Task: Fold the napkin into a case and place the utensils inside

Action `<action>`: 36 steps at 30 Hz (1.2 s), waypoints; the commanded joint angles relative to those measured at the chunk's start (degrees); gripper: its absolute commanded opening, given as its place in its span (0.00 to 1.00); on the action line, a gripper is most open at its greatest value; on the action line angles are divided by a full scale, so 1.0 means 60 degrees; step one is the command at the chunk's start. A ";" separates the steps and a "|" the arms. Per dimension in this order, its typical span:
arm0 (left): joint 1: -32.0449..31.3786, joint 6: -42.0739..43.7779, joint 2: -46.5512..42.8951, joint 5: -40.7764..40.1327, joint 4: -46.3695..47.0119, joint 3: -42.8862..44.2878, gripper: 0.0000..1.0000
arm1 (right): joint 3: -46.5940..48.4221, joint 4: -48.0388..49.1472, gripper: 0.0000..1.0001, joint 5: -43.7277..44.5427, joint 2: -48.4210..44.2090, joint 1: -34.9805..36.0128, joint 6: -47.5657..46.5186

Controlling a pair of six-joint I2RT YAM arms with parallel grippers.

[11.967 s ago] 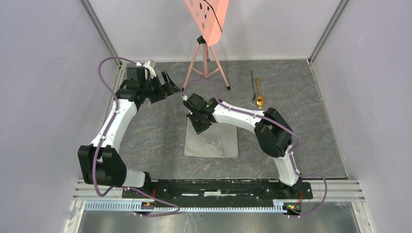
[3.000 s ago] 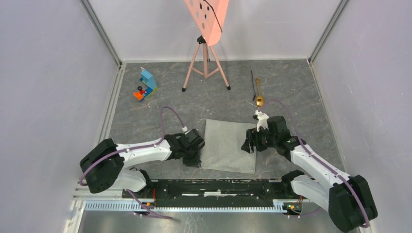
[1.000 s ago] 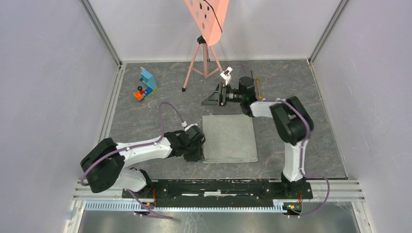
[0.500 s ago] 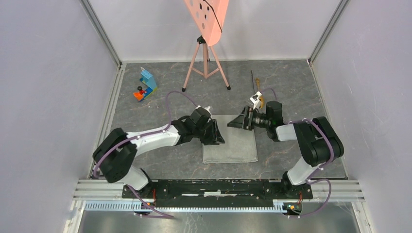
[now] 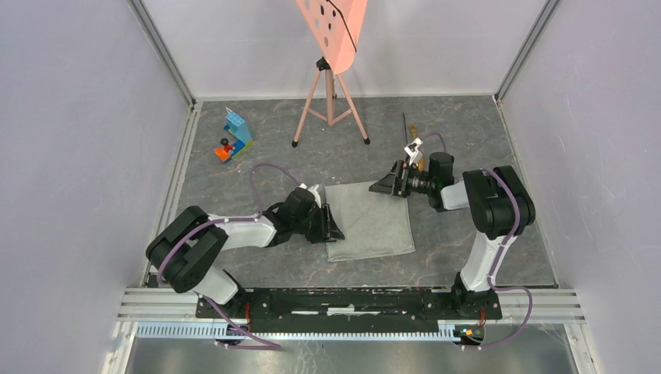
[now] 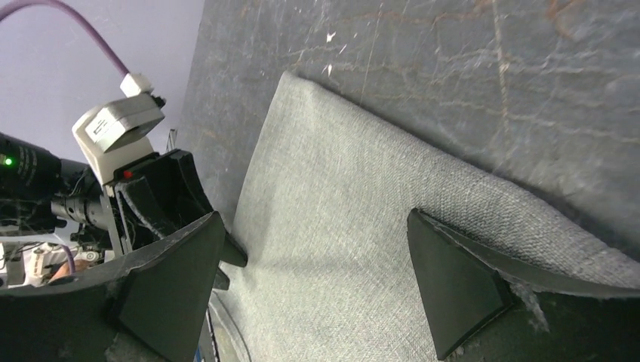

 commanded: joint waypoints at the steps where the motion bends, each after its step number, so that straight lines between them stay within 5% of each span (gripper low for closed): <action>1: -0.0032 0.0832 0.0108 -0.0718 -0.0672 -0.1239 0.46 | 0.0578 -0.1089 0.98 0.0679 0.0441 -0.0384 -0.1305; 8: -0.0032 0.1496 -0.1222 -0.0816 -0.2210 -0.1010 0.49 | 0.2024 -0.4587 0.98 0.1959 -0.0440 -0.0504 -0.2834; 14: -0.0032 0.1343 -0.2330 0.0171 -0.2604 0.0269 0.62 | 0.0464 -0.5995 0.98 0.2683 -0.3068 0.0383 -0.3055; 29: -0.0032 0.0457 -0.0705 0.0306 -0.0789 0.1033 0.77 | -0.3986 -0.8109 0.86 0.4246 -0.7760 0.1064 -0.2406; 36: -0.0032 0.0406 -0.0364 0.0517 -0.0826 0.1756 0.78 | -0.3112 -0.9120 0.89 0.4487 -0.8519 0.1189 -0.2718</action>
